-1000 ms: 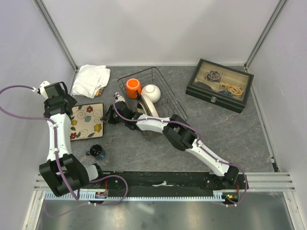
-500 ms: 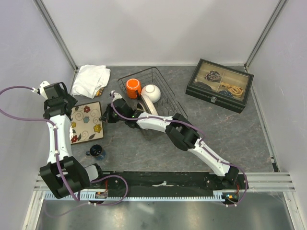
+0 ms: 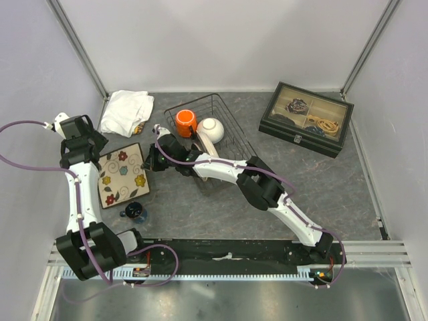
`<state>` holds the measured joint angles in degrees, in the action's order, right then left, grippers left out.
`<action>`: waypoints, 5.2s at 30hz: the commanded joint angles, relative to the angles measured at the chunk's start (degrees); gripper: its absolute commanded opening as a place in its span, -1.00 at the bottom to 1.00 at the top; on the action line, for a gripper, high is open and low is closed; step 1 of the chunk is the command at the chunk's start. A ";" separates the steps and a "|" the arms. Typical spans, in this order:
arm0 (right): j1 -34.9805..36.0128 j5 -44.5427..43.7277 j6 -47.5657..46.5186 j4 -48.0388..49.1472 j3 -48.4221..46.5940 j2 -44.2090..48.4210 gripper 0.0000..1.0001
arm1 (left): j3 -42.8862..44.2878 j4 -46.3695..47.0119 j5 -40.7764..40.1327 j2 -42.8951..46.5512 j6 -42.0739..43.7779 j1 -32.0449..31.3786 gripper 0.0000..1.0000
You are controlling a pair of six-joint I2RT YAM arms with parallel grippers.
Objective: Load the mixed dishes into the dish rack
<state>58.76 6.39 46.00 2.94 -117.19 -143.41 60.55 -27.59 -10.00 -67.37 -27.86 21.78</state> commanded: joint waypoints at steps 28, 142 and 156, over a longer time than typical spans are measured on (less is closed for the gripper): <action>-5.68 -5.95 -10.93 -6.19 13.74 24.41 -1.00 | -7.20 2.19 14.39 2.77 -8.17 0.19 0.12; -6.64 -16.77 -22.71 -15.60 16.11 28.37 0.14 | -29.00 25.05 21.51 -15.24 -24.26 -18.44 0.11; -7.78 -12.46 -21.39 -15.33 16.46 25.20 0.14 | -28.91 25.13 21.51 -15.51 -24.17 -18.44 0.11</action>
<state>51.48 -7.84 23.88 -13.87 -100.86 -117.38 31.99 -1.30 12.58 -81.41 -51.62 3.70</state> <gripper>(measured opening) 0.568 0.557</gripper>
